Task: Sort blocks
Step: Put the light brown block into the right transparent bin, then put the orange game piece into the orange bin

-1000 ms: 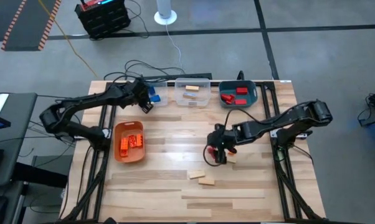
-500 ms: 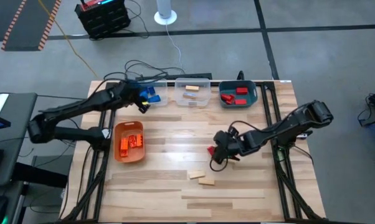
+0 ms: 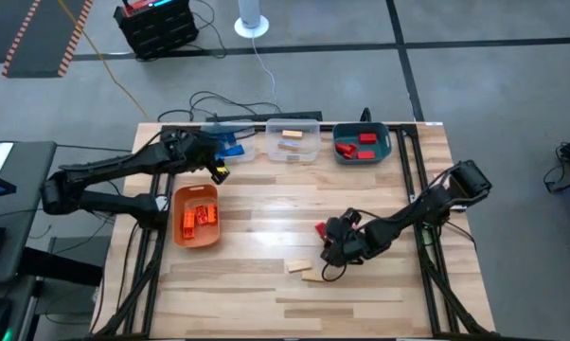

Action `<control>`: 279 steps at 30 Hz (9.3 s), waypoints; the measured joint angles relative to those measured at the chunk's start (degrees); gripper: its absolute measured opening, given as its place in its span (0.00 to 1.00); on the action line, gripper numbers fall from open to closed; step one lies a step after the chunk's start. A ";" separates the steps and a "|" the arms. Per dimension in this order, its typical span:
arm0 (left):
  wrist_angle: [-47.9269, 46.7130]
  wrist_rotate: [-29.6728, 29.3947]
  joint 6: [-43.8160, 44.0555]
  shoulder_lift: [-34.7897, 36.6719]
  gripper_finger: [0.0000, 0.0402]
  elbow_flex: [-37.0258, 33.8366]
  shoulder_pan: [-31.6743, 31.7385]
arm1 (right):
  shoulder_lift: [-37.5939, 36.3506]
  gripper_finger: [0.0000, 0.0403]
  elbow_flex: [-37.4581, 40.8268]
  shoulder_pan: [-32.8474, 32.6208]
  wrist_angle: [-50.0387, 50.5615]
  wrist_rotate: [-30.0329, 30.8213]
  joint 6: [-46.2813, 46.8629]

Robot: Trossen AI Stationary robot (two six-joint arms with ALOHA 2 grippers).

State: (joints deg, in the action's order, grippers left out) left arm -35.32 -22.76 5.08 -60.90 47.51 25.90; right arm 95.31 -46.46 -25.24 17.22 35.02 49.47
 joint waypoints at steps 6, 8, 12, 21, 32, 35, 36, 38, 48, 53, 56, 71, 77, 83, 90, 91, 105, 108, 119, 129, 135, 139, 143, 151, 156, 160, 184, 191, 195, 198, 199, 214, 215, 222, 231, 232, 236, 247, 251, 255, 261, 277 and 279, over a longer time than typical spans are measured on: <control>-0.14 -0.04 1.59 0.00 0.53 0.00 -1.58 | 0.04 0.65 -0.06 0.73 -1.43 0.92 0.04; -0.77 -0.07 2.11 0.00 0.53 0.00 -2.20 | 0.03 0.65 -0.06 0.45 -0.45 0.73 -0.32; -2.66 -0.35 2.32 0.00 0.53 0.00 -3.03 | -2.35 0.65 -0.08 -0.67 6.86 -4.12 -1.74; -2.75 -0.89 3.07 0.00 0.53 0.00 -3.07 | -2.35 0.65 0.10 -1.55 11.75 -11.33 -7.78; -3.01 -0.85 3.40 0.00 0.53 0.00 -3.07 | -1.44 0.52 2.45 -2.92 9.95 -12.04 -7.69; -3.03 -0.85 3.09 0.00 0.53 0.00 -3.46 | -1.38 0.38 2.50 -2.91 9.84 -12.39 -8.85; -3.03 -0.85 2.74 0.00 0.53 0.00 -3.70 | -1.40 0.33 2.49 -2.90 9.88 -12.41 -9.13; -2.99 -0.83 2.02 0.00 0.53 0.00 -4.31 | -1.40 0.31 2.49 -2.73 9.85 -12.41 -9.51; 3.39 2.08 -4.54 -0.13 0.53 0.00 -8.98 | -8.69 0.31 0.96 0.59 8.57 -9.64 -18.29; 11.10 2.99 -8.22 -2.08 0.53 -0.02 -11.28 | -14.67 0.34 1.01 5.85 5.18 -5.10 -27.21; 15.11 2.92 -9.82 -4.22 0.53 -0.02 -11.55 | -16.54 0.33 1.86 10.90 -2.26 -4.98 -35.66; 39.63 -7.58 -1.76 -11.55 0.53 -0.07 -14.34 | -3.66 0.33 -2.80 44.16 -37.75 -30.46 -60.97; 42.12 -7.07 -2.28 -11.55 0.53 -0.07 -15.31 | 8.25 0.33 -17.75 50.63 -27.52 -35.39 -63.22; 38.27 -7.09 -3.10 -11.56 0.53 -0.05 -15.65 | 18.88 0.33 -33.01 53.44 -17.25 -35.62 -65.78; 33.04 -7.64 -3.20 -11.54 0.53 -0.04 -15.59 | 26.86 0.34 -43.21 55.89 -7.81 -36.45 -65.48; 32.55 -7.75 -3.31 -11.54 0.53 -0.04 -15.59 | 27.46 0.35 -44.06 56.17 -7.17 -36.53 -64.57; 31.54 -8.11 -3.05 -11.54 0.53 -0.04 -15.72 | 21.40 0.56 -45.26 57.11 8.08 -37.83 -64.58; 30.72 -8.13 -2.92 -11.54 0.53 -0.04 -16.12 | 16.58 0.56 -42.28 55.60 13.17 -38.38 -66.34; 25.22 -8.11 0.10 -11.54 0.53 -0.04 -16.18 | -5.15 0.55 -4.49 42.30 -4.13 -37.79 -56.11; 26.91 -7.72 1.34 -11.54 0.53 -0.04 -16.18 | -16.68 0.55 8.60 22.97 -0.80 -26.40 -35.48; 27.02 -7.74 1.66 -11.54 0.53 -0.04 -16.72 | -19.41 0.55 13.75 14.22 0.52 -18.98 -26.92; 27.09 -7.74 1.64 -11.54 0.53 -0.04 -18.05 | -22.27 0.55 19.38 10.35 -4.33 -14.11 -22.40; 27.32 -7.75 1.30 -11.54 0.53 -0.04 -18.39 | -25.15 0.55 25.65 7.85 -14.49 -11.65 -20.21; 27.29 -7.78 1.23 -11.54 0.53 -0.04 -18.39 | -25.03 0.55 34.76 4.43 -32.04 -9.16 -19.31; 27.28 -7.82 1.21 -11.54 0.53 -0.04 -18.39 | -22.29 0.55 37.26 3.42 -38.66 -9.11 -19.31; 27.26 -7.82 1.19 -11.54 0.53 -0.04 -18.39 | -18.94 0.55 37.24 3.46 -39.46 -8.44 -19.49; 27.27 -3.99 -2.60 -11.54 0.53 -0.04 -18.55 | -20.16 0.40 33.98 3.69 -39.81 -7.05 -26.95; 33.62 3.01 -16.74 -13.11 0.52 0.02 -22.36 | -24.90 0.43 25.63 13.77 -39.46 -19.24 -32.50; 42.04 3.08 -29.28 -17.39 0.52 0.02 -26.46 | -24.20 0.42 20.90 20.47 -39.30 -33.15 -33.06; 48.69 3.06 -39.38 -21.78 0.52 0.02 -29.31 | -22.44 0.42 17.29 24.26 -39.70 -40.70 -32.98; 51.26 2.85 -42.28 -23.29 0.52 0.02 -30.14 | -21.70 0.42 16.27 25.20 -39.80 -42.74 -32.76; 68.01 -6.51 -55.18 -30.63 0.52 0.00 -37.26 | -10.03 0.43 2.93 27.22 -39.02 -50.75 -31.31; 67.85 -6.73 -55.23 -30.54 0.52 0.00 -37.58 | -10.01 0.43 2.70 27.32 -38.86 -50.76 -31.32; 67.89 -12.77 -57.37 -30.60 0.52 0.07 -38.59 | -10.04 0.43 2.12 28.66 -36.63 -51.14 -30.27; 68.53 -10.03 -57.11 -30.64 0.52 0.07 -38.62 | -9.99 0.43 1.95 29.15 -38.00 -51.70 -30.22; 68.76 -10.03 -56.94 -30.64 0.52 0.07 -38.57 | -9.99 0.43 1.95 29.14 -38.37 -51.72 -30.30; 69.67 -6.37 -56.81 -30.60 0.52 0.07 -38.59 | -9.99 0.43 1.95 29.14 -39.72 -51.72 -30.32; 74.07 -1.40 -55.16 -30.60 0.52 0.04 -37.63 | -9.82 0.43 1.17 28.78 -43.75 -51.68 -30.17; 73.79 0.32 -54.52 -30.60 0.52 0.04 -36.96 | -8.64 0.43 -0.97 27.73 -43.89 -51.65 -30.08; 74.23 1.49 -53.96 -30.60 0.52 0.02 -36.79 | -5.77 0.43 -3.61 26.77 -42.78 -51.69 -30.47; 72.78 1.54 -55.17 -30.65 0.44 0.00 -36.88 | -2.17 0.43 -6.59 26.49 -43.02 -52.62 -30.45; 63.43 -6.30 -50.85 -27.17 0.21 -0.04 -37.86 | -14.61 0.60 -6.96 29.13 -24.00 -53.95 -39.65; 57.57 -8.42 -47.53 -23.76 0.21 -0.11 -38.41 | -18.32 0.61 -6.35 29.56 -18.81 -50.85 -41.58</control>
State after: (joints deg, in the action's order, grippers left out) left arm 22.25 -31.18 -42.45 -84.66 47.40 -12.51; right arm 76.99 -52.81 4.32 -1.60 -15.82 7.90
